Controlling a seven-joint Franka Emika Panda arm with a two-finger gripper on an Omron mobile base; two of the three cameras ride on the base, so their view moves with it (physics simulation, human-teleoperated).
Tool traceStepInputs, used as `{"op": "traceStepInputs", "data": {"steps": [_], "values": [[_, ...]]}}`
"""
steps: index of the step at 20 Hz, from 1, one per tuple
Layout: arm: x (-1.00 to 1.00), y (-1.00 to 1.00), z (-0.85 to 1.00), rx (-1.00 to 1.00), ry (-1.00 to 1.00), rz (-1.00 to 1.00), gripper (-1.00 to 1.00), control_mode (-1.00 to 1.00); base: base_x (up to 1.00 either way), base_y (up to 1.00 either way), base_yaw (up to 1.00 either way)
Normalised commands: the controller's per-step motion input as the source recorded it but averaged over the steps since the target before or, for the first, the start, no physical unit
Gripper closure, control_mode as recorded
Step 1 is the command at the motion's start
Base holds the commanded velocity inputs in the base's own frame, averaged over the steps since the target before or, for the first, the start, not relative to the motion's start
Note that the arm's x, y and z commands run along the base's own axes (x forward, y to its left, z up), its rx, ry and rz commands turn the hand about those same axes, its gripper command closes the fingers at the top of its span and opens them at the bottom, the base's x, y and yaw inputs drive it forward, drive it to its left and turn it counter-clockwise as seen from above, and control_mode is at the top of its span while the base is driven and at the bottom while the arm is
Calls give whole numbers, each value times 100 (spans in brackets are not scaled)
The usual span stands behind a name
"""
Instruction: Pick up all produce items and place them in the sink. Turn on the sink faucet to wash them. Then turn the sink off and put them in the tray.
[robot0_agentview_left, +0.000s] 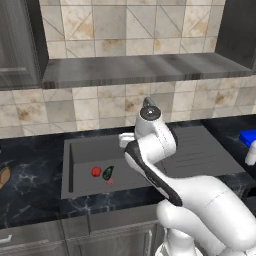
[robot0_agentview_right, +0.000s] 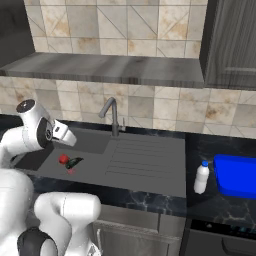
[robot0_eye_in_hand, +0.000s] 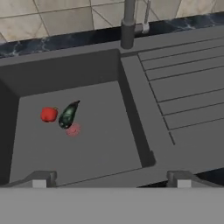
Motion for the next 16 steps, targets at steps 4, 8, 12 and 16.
{"op": "traceStepInputs", "data": {"steps": [4,8,12,16], "values": [[-63,-64,52,3,-17,5,-100,-100,0,0,0],[-61,-68,47,7,-11,3,-100,-100,0,0,0],[-46,-77,38,7,-9,6,-100,-100,0,0,0],[-24,-85,26,7,-10,10,-100,-100,0,0,0]]}}
